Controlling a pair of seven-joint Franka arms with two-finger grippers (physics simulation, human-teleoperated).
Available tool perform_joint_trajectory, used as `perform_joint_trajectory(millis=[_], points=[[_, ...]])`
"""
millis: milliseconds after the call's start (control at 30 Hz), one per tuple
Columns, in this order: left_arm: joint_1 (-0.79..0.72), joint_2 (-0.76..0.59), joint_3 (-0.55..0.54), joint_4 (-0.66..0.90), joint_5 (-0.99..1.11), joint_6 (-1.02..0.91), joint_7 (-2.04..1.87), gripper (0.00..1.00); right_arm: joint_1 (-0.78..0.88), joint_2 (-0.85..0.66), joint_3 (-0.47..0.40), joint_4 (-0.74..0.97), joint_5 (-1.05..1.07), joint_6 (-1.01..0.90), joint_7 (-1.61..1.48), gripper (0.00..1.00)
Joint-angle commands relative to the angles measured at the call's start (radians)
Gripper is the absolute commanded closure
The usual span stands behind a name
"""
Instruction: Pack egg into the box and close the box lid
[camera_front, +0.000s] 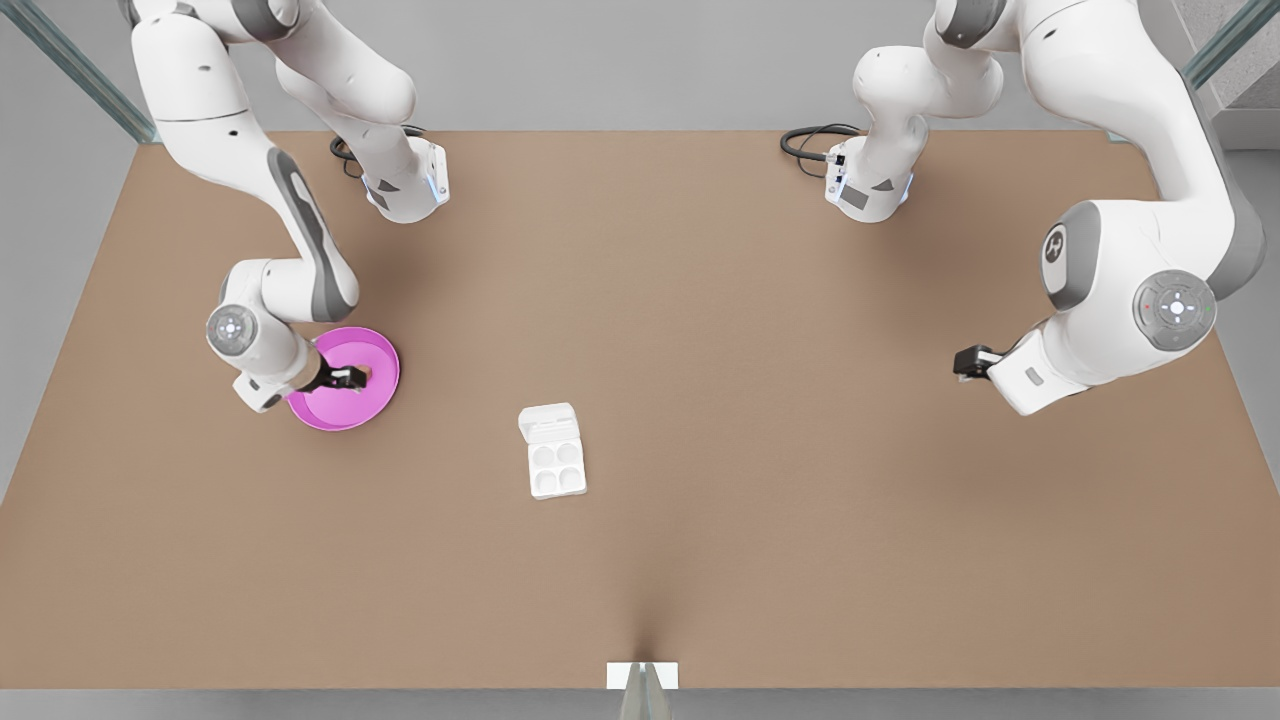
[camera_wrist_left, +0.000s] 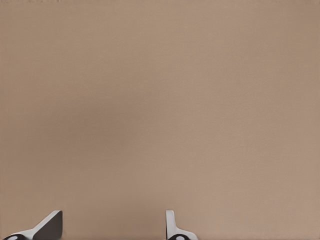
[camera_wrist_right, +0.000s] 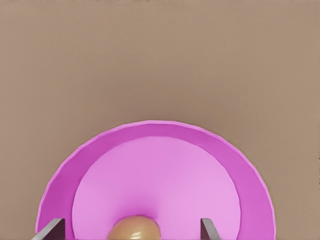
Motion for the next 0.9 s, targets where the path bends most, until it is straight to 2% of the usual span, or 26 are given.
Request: perform_joint_trajectory(millis=[0,500,867], points=[[0.000,-0.001,0.000,0.000,0.000,0.005,0.014,0.00,-0.014,0.000,0.001,-0.012,0.000,0.165,-0.182,0.00],[-0.002,0.036,0.000,-0.001,0.000,0.022,0.013,0.00,0.013,0.039,0.015,-0.030,0.003,0.165,-0.131,0.00],[-0.003,0.050,0.000,0.000,-0.001,0.043,0.013,0.00,0.000,-0.007,0.015,-0.170,0.005,0.217,-0.122,0.00]])
